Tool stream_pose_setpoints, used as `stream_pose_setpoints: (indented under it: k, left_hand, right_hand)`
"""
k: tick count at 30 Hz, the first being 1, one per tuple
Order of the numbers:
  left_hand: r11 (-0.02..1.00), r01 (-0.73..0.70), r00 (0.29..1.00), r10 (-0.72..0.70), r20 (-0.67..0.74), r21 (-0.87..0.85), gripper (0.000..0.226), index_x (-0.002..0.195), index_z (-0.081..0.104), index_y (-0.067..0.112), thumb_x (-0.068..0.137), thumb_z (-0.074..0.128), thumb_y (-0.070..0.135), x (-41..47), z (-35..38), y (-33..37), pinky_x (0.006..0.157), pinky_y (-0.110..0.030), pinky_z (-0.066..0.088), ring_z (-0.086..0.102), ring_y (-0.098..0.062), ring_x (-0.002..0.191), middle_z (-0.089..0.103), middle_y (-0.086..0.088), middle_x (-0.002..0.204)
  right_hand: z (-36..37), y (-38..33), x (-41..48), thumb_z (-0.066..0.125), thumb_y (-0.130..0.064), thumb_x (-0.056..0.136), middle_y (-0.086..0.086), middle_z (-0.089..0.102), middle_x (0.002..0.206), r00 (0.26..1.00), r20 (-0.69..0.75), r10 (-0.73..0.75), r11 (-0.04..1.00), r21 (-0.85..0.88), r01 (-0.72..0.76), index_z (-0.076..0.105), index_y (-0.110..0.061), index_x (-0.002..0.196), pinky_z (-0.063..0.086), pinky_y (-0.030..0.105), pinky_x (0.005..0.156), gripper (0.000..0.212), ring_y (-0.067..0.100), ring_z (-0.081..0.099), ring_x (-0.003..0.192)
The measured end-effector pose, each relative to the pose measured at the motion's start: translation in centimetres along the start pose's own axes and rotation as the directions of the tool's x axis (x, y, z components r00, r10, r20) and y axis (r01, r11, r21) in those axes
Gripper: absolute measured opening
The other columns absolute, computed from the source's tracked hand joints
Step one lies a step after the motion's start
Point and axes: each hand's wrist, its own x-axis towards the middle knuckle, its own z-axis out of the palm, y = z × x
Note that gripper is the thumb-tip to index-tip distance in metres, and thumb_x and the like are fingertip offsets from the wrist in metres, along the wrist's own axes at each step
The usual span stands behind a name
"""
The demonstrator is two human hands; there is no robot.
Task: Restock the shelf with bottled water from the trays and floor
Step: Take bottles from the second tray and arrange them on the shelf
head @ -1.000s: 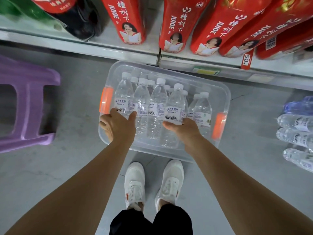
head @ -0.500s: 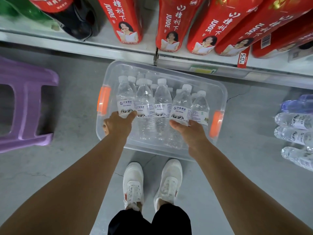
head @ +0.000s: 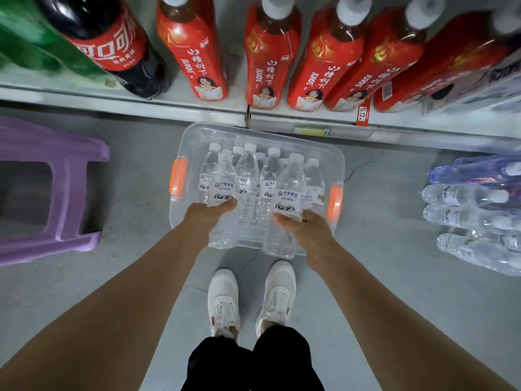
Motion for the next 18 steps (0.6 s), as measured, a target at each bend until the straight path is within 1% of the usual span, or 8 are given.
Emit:
stream_pose_setpoints:
  k: [2,5,6,8,10,12,15,18]
  left_hand:
    - [1.0,0.016,0.999,-0.015,0.052,-0.021,0.039,0.091,0.065,0.011,0.074,0.086,0.038,-3.7,-0.4,0.1,0.074,-0.032,0.041,0.061,-0.021,0.077,0.065,-0.004,0.085]
    - [0.997,-0.027,0.988,0.038,0.149,-0.077,0.038,0.094,0.071,0.02,0.068,0.09,0.041,-9.9,-1.5,0.6,0.071,-0.029,0.05,0.067,-0.023,0.082,0.072,-0.003,0.092]
    - [0.994,-0.05,0.984,0.065,0.167,-0.096,0.03,0.088,0.068,0.024,0.071,0.089,0.038,-12.3,-1.8,1.1,0.071,-0.029,0.051,0.066,-0.019,0.079,0.071,-0.003,0.09]
    - [0.986,-0.088,0.974,0.115,0.196,-0.138,0.022,0.084,0.059,0.025,0.082,0.081,0.025,-17.2,-2.5,2.4,0.06,-0.026,0.048,0.062,-0.011,0.07,0.067,0.0,0.088]
    - [0.975,-0.144,0.958,0.18,0.225,-0.169,0.021,0.097,0.064,0.018,0.083,0.079,0.02,-22.3,-3.4,3.8,0.053,-0.023,0.051,0.069,-0.009,0.065,0.072,-0.004,0.098]
    - [0.956,-0.2,0.935,0.251,0.25,-0.214,0.034,0.111,0.065,0.014,0.082,0.08,0.019,-26.9,-4.6,5.2,0.059,-0.025,0.054,0.073,-0.012,0.076,0.074,-0.005,0.102]
    - [0.92,-0.29,0.899,0.356,0.254,-0.264,0.03,0.108,0.063,0.021,0.082,0.08,0.02,-33.5,-6.5,7.3,0.075,-0.03,0.05,0.068,-0.018,0.094,0.073,-0.001,0.101]
    - [0.871,-0.414,0.821,0.483,0.305,-0.264,0.053,0.118,0.059,0.025,0.073,0.087,0.031,-41.8,-9.0,10.1,0.094,-0.036,0.048,0.065,-0.018,0.108,0.072,0.001,0.115]
  right_hand:
    - [-0.3,-1.0,-2.6,0.087,-0.028,0.078,-0.004,0.077,0.109,1.0,0.006,0.004,1.0,-0.001,-0.004,0.075,-0.02,0.114,0.057,0.045,0.097,0.039,0.019,0.072,0.103]
    - [-1.2,-3.4,-7.8,0.084,-0.016,0.081,0.0,0.078,0.103,1.0,0.022,-0.02,0.998,0.058,0.019,0.075,-0.014,0.112,0.056,0.043,0.099,0.032,0.02,0.073,0.098]
    - [-1.5,-4.3,-9.7,0.083,-0.012,0.082,0.001,0.078,0.101,0.999,0.028,-0.034,0.996,0.08,0.032,0.075,-0.011,0.112,0.056,0.042,0.098,0.031,0.02,0.074,0.097]
    - [-2.3,-6.0,-13.6,0.082,-0.009,0.082,0.004,0.079,0.102,0.997,0.041,-0.059,0.992,0.11,0.054,0.074,-0.008,0.115,0.059,0.039,0.092,0.034,0.02,0.075,0.094]
    - [-3.1,-7.8,-17.8,0.081,-0.008,0.083,0.005,0.079,0.101,0.996,0.057,-0.075,0.988,0.142,0.067,0.073,-0.005,0.118,0.061,0.033,0.08,0.037,0.018,0.076,0.088]
    - [-4.1,-9.7,-21.9,0.082,-0.012,0.082,0.005,0.079,0.102,0.993,0.062,-0.097,0.986,0.142,0.088,0.074,-0.007,0.117,0.061,0.035,0.083,0.036,0.02,0.076,0.092]
    - [-5.9,-13.2,-29.0,0.082,-0.02,0.084,0.003,0.079,0.103,0.982,0.069,-0.176,0.981,0.099,0.169,0.075,-0.014,0.111,0.055,0.043,0.099,0.029,0.022,0.074,0.098]
    - [-7.8,-17.2,-37.4,0.079,-0.021,0.086,0.002,0.079,0.102,0.95,0.056,-0.306,0.95,0.092,0.3,0.075,-0.015,0.111,0.058,0.037,0.087,0.026,0.02,0.074,0.095]
